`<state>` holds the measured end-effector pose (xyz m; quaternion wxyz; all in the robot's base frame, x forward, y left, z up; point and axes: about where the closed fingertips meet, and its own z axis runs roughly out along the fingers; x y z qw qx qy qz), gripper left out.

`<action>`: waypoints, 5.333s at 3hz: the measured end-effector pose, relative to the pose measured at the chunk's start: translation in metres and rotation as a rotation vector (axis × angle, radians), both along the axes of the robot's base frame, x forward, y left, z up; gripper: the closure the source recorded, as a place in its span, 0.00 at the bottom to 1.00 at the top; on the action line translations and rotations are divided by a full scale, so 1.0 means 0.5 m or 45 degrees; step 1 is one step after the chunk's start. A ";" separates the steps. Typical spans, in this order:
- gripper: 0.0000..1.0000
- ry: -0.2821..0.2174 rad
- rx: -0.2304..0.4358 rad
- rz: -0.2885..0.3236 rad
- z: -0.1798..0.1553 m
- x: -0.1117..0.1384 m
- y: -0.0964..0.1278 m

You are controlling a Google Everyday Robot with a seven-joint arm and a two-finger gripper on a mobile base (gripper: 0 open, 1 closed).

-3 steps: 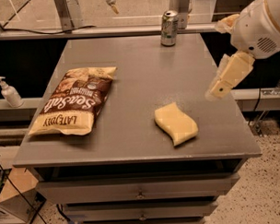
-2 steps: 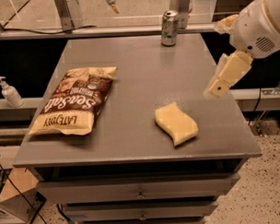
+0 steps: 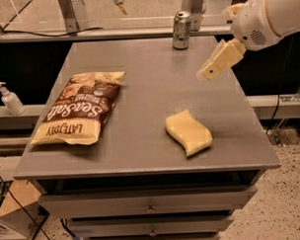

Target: Move 7up can near brown chip bag

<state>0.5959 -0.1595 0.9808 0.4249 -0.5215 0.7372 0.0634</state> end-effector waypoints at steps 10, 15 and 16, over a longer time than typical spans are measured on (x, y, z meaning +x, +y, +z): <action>0.00 -0.153 0.417 -0.316 -0.057 0.456 0.018; 0.00 0.004 0.624 -0.301 -0.133 0.565 0.055; 0.00 0.013 0.639 -0.313 -0.146 0.584 0.063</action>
Offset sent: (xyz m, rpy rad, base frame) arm 0.1020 0.0160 -0.0107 0.2883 -0.0609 -0.1107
